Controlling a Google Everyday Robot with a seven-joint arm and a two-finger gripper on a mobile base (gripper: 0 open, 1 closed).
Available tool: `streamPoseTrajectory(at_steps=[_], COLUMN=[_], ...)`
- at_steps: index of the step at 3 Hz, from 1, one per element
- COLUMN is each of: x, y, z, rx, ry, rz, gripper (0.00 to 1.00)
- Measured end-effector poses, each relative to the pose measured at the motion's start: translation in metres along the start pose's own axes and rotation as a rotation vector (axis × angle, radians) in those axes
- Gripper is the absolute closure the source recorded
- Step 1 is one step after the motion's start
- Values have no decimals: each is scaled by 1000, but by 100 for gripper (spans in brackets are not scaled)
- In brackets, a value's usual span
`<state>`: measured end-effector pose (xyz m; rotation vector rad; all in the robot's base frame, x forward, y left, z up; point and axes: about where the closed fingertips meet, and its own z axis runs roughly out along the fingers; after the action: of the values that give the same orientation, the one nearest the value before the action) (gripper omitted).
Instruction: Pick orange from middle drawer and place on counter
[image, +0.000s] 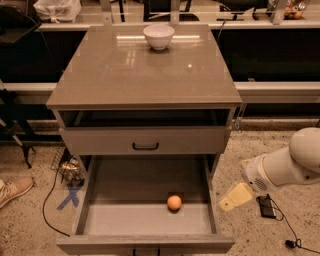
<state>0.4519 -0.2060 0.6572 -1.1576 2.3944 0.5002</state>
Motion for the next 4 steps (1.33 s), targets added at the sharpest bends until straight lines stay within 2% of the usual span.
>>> streamPoseTrajectory(at_steps=[1,2,3,4], x=[7,18,29,29], y=[-3,-6,-2,-2], z=[30,87,110,111], rx=[-39,-97,-136,-137], ry=[-60,-153,-165,-165], rz=[-11,-41,-42,-43], gripper=[0,0,0,0])
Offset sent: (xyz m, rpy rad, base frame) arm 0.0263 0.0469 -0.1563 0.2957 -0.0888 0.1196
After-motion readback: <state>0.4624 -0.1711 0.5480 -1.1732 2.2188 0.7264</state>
